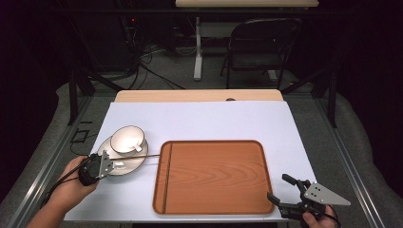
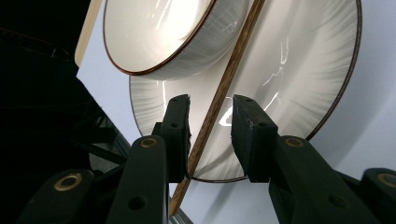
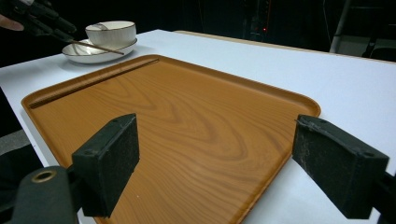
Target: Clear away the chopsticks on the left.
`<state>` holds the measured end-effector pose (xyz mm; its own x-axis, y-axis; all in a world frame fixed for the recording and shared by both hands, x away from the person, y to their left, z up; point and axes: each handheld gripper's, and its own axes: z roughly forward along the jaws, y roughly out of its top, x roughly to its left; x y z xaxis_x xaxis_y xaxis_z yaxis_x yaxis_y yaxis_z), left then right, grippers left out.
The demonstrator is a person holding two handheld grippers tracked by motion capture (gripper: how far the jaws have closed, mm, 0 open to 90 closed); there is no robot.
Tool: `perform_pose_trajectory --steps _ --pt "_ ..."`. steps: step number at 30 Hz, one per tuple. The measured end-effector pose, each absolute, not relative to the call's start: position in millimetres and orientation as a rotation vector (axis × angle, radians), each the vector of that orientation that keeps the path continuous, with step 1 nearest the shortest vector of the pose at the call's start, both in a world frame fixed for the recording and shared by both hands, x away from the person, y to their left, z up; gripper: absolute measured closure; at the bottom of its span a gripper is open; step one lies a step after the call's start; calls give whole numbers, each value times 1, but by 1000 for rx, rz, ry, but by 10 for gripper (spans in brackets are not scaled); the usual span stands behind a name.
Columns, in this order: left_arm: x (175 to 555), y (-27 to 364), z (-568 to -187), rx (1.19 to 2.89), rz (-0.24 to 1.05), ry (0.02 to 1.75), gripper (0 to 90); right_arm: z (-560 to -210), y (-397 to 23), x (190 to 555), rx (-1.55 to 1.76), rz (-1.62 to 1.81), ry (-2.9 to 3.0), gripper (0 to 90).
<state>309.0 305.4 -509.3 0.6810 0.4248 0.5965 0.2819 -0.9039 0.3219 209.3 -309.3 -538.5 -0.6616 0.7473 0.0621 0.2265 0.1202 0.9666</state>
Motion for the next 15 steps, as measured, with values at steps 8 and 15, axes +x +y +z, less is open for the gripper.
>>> perform_pose_trajectory --steps 8,15 --pt "319 302 -522 2731 1021 549 667 -539 -309 209 940 1566 1961 143" --pt "324 299 -530 2768 1017 518 670 -539 -309 209 938 1566 1963 143"
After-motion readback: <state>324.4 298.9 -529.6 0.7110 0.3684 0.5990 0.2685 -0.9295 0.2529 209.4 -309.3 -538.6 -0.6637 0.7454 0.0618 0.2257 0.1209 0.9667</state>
